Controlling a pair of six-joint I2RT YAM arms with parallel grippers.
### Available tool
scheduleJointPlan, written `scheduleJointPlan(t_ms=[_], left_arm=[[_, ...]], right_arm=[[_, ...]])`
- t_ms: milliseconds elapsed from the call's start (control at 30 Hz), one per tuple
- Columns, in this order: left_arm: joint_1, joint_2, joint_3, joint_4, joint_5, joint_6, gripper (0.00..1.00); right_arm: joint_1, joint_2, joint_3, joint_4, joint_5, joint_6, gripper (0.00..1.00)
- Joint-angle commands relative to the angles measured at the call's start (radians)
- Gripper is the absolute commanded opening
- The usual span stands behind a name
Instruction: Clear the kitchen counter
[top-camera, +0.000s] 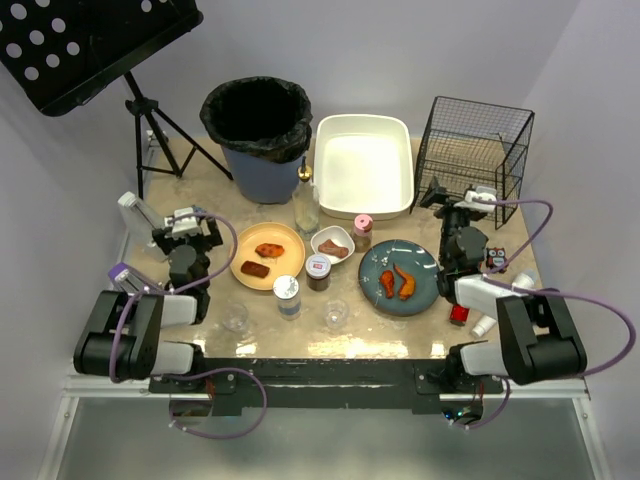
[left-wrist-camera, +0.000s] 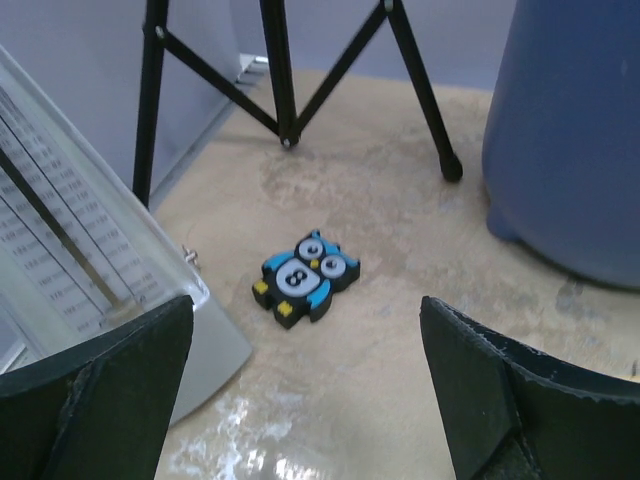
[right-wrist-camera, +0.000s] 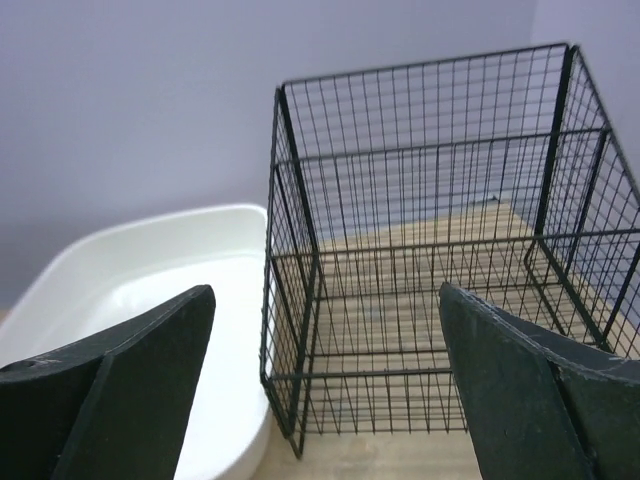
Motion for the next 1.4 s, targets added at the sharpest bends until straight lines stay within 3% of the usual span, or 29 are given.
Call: scheduleJointPlan(t_ms=[0,267,467,633,900,1367], left_arm=[[-0.005,-0.091,0.105,-0.188,-0.088,-0.086,1.0],[-0.013,-0.177,0.273,-0.573,-0.065,-0.257,1.0],[-0.019,-0.228,0.344,-0.722,-0.062,-0.356,1.0],[-0.019,-0.289,0.393,-0.858,-0.034,-0.464,1.0],[-0.018,-0.288,0.424,-0.941,0.023,-0.539,1.0],[-0.018,-0.257,0.378,-0.912,0.089,-0.472,1.0]], right_arm=[[0.0,-0.08,0.009,-0.045,0.081,0.084,0.99],[0.002,-0.179,0.138,-0.39,0.071,0.237,0.99],[0.002,-0.218,0.158,-0.453,0.071,0.334,0.99],[0.0,-0.22,0.247,-0.563,-0.033,0.385,0.99],[0.017,-0.177,0.354,-0.629,-0.202,0.287,0.99],[0.324,0.058,0.477,-0.657,-0.443,-0.026,0.99]])
